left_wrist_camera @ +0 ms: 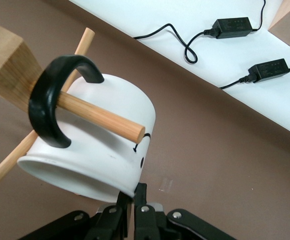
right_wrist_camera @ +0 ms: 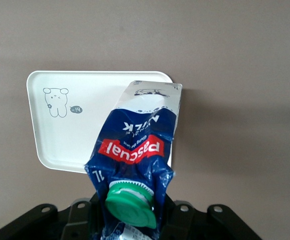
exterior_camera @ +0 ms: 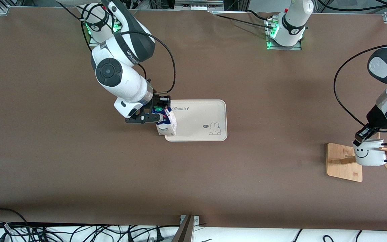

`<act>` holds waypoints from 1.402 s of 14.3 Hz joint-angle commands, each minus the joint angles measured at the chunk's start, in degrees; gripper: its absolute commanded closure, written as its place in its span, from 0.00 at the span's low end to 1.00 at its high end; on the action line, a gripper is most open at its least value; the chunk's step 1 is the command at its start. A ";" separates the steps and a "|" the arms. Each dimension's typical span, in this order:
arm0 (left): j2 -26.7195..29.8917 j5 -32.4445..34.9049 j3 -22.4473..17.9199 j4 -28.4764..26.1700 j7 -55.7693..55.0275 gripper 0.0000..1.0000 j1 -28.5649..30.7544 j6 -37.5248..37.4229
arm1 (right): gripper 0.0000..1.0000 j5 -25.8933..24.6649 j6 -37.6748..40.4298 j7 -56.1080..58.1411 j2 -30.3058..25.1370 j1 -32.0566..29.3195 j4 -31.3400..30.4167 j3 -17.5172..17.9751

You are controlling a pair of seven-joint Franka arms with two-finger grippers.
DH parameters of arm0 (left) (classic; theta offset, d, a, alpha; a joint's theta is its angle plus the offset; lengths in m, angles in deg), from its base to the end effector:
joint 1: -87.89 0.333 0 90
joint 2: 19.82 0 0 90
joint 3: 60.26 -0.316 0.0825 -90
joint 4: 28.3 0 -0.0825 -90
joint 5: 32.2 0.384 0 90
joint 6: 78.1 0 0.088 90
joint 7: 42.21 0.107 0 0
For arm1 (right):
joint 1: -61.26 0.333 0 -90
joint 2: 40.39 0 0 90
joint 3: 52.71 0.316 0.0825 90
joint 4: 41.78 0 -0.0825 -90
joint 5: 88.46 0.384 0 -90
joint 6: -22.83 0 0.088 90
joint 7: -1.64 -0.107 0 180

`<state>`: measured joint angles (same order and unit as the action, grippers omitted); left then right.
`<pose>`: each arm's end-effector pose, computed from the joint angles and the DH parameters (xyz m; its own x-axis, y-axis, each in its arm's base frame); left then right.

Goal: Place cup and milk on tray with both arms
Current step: 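Lower the carton onto the tray while the left gripper grasps the mug, then open the right gripper and withdraw while the left gripper carries the mug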

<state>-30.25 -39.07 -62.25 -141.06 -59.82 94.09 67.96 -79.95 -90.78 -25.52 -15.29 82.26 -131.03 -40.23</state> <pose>0.6210 0.0900 0.4233 0.7909 0.5102 0.3380 0.4669 -0.8600 0.2058 0.5720 0.3658 0.4003 0.9925 0.0415 -0.1147 0.0186 -0.9807 -0.1946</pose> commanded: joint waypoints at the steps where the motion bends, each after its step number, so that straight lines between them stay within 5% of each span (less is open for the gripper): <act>1: 0.85 -1.74 0.66 2.53 0.56 1.00 -0.22 -7.49 | 0.63 0.99 0.67 -1.15 0.92 2.45 1.54 -0.17; 7: 0.59 -0.95 2.86 17.38 1.08 1.00 -0.66 -38.53 | 0.63 0.99 1.03 -1.85 3.73 5.80 1.45 -0.17; 13: 0.59 -1.04 8.20 21.79 0.47 1.00 -2.24 -46.39 | 0.63 0.81 1.03 -1.06 5.93 4.75 1.36 -0.44; 14: 0.59 -1.04 10.14 22.05 0.38 1.00 -2.24 -46.74 | 0.58 0.64 0.85 -1.15 6.10 4.75 1.28 -0.44; 15: 0.50 -1.56 11.64 23.36 0.47 1.00 -2.24 -47.61 | 0.19 0.72 0.68 -1.67 6.28 4.75 1.27 -0.44; 16: 0.41 -1.57 13.56 24.59 0.47 1.00 -2.50 -48.67 | 0.00 0.64 0.67 -1.67 6.28 4.75 1.27 -0.44; 20: -3.53 -1.83 15.69 28.03 0.29 1.00 -4.08 -51.40 | 0.00 0.63 0.67 -1.94 5.76 4.57 1.71 -0.53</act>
<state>-29.94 -39.25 -46.65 -116.62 -59.97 90.52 18.59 -79.73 -90.71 -26.99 -9.82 87.19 -130.84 -40.91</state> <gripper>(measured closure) 0.934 0.251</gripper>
